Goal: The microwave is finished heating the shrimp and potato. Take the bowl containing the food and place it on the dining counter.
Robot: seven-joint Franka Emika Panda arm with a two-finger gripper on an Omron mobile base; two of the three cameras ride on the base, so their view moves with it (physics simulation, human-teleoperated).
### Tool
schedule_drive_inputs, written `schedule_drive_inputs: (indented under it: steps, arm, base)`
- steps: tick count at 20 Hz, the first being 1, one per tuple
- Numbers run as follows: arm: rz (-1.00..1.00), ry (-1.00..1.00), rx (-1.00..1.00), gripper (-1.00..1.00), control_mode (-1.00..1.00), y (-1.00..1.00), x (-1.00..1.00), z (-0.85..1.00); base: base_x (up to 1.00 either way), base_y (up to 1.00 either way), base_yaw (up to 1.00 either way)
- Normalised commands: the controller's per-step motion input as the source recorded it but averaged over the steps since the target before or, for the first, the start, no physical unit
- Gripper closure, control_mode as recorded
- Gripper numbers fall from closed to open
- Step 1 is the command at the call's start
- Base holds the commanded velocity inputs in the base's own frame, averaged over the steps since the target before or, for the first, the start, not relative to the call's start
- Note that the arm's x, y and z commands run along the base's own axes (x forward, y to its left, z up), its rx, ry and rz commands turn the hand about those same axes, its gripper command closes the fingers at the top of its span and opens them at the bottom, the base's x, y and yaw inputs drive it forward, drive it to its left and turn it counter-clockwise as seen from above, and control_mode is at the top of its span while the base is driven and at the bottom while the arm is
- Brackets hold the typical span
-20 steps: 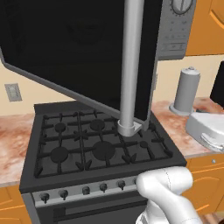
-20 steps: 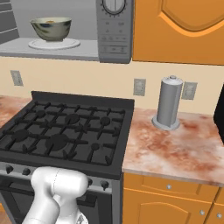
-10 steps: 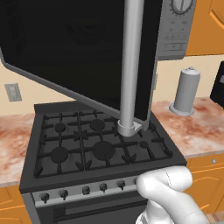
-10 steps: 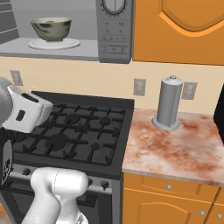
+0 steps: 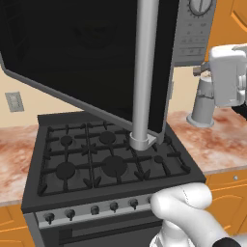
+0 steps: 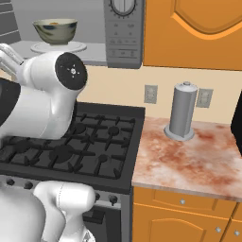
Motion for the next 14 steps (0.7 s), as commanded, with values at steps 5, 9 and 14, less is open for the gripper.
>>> schedule_drive_inputs:
  steps: [5, 9, 14]
  arm:
    - [0.33, 0.14, 0.15, -1.00, -1.00, 1.00, 0.86, -0.18]
    - [0.28, 0.10, 0.08, -1.00, -1.00, 1.00, 0.30, -0.02]
    - [0.29, 0.05, 0.00, -1.00, -1.00, 1.00, -0.26, 0.00]
  base:
    - [0.00, 0.00, 0.00]
    - [0.00, 0.00, 0.00]
    - [0.00, 0.00, 0.00]
